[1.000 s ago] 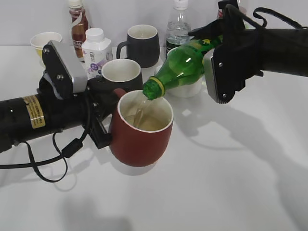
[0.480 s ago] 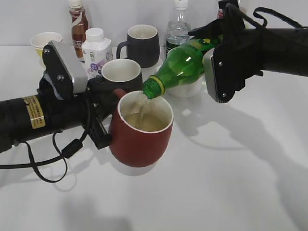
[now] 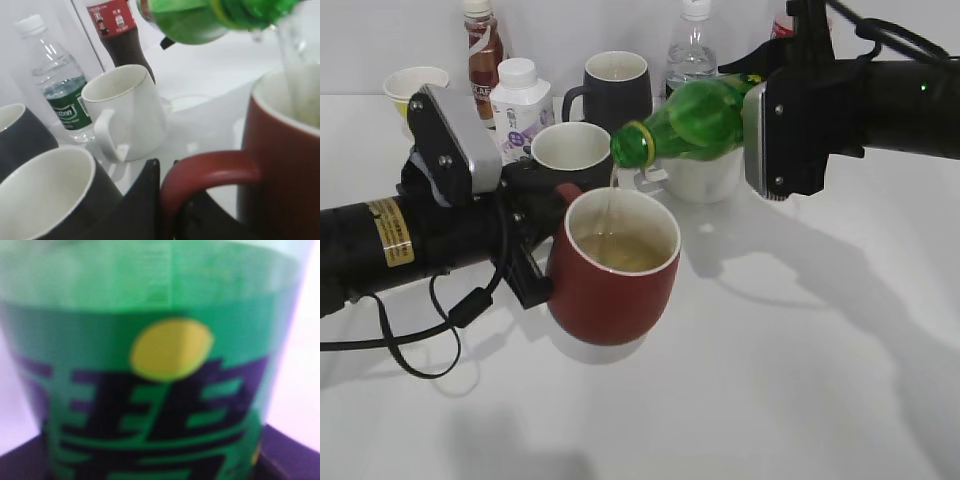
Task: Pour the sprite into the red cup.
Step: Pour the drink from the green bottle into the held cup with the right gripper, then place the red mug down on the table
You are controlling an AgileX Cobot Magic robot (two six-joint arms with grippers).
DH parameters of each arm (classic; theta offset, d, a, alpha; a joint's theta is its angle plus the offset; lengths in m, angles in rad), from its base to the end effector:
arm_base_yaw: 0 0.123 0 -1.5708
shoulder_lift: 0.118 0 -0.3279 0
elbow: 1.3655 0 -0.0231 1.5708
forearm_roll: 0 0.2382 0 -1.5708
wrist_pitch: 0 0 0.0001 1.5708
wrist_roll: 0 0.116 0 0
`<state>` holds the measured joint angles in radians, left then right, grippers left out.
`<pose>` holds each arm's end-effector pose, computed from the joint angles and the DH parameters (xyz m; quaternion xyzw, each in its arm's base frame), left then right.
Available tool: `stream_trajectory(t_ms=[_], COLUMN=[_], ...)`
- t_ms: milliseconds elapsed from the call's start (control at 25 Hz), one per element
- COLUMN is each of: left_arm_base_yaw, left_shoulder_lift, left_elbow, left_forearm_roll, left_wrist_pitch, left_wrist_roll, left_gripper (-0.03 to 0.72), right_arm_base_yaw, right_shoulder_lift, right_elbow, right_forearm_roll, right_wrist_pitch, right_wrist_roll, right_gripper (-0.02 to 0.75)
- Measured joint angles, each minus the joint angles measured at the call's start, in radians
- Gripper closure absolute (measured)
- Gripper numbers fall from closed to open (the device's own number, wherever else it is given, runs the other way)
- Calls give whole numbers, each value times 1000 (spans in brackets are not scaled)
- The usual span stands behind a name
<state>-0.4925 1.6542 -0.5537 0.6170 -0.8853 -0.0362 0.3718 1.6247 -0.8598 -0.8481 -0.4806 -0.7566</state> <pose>0.2506 -0.1934 0.2307 0.4536 0.6291 -0.2122 0.5945 0.3194 0.1677 0.2778 -0.7172 0.3802 -0.1932 0.5512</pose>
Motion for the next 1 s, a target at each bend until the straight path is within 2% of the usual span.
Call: stream_trajectory(t_ms=[320,480,640,760,880,1000], left_arm_base_yaw=[0,0,0,2,17,54], left_shoulder_lift=[-7,-39,-105,-167,-218,-255], left_elbow=[0,0,0,0,0,1], left_forearm_roll=[-120,-173,-234,-328,-422,-493], left_wrist_pitch=[-27,-28,7,60,109,133], left_wrist_roll=[1,1,1,36,110,136], left_gripper=[643,643,643,643,643,643], right_arm_base_yaw=[0,0,0,0,0,0], right_shoulder_lift=[0,0,0,0,0,7], right_elbow=[22,23,21,5,0,0], right_forearm_roll=[5,33,121,187,311,454], right_wrist_pitch=[-5,-63,-165,-210,-230,-249], right_wrist_roll=[156,281,432,586,660,678], right_gripper=[308,308,308,308,308,308])
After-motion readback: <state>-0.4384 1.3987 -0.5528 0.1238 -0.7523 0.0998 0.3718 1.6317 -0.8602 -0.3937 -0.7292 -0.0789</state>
